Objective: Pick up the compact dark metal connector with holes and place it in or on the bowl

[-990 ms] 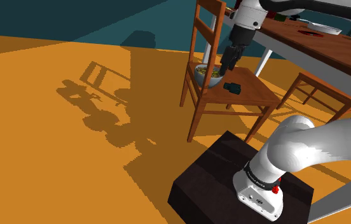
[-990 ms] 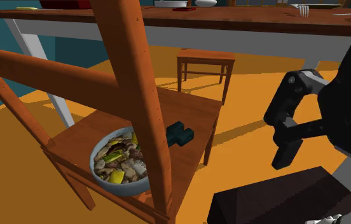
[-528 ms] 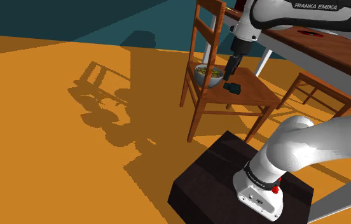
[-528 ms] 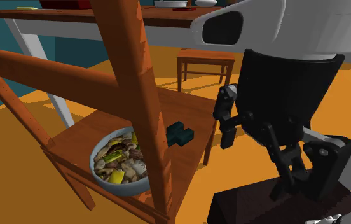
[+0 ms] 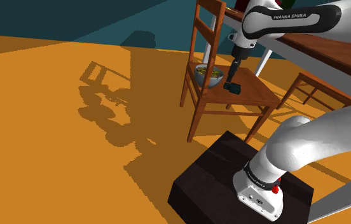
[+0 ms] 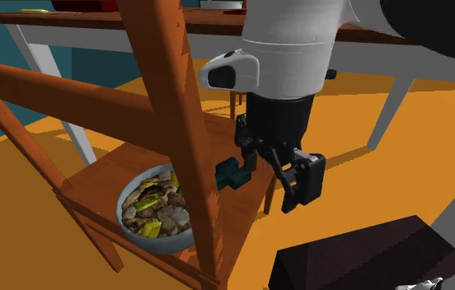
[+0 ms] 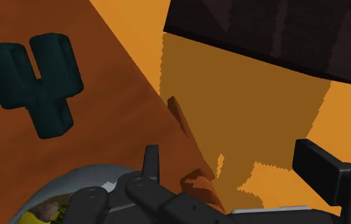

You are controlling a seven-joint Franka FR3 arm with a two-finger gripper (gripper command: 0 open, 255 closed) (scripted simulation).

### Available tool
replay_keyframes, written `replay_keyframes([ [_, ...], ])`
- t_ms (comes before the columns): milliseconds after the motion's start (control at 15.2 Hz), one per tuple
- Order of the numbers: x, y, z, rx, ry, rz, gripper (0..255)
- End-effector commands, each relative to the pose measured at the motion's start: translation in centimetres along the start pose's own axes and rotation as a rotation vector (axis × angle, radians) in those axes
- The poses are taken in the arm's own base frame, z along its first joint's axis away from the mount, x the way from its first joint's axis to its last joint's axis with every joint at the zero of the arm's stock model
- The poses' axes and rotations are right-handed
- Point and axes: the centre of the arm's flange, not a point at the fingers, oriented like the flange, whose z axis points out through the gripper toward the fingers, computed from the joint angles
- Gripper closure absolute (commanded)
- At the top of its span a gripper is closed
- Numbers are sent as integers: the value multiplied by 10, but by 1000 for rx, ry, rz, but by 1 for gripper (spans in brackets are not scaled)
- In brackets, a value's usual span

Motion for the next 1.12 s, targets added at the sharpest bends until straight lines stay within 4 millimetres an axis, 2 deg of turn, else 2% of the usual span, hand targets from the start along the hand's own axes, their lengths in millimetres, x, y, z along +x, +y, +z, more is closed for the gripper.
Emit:
replay_keyframes([
  [0, 0, 24, 15, -9, -7, -28, 0],
  [726, 13, 150, 74, -49, -41, -166, 0],
  [1056, 13, 153, 96, -49, -42, -168, 0],
])
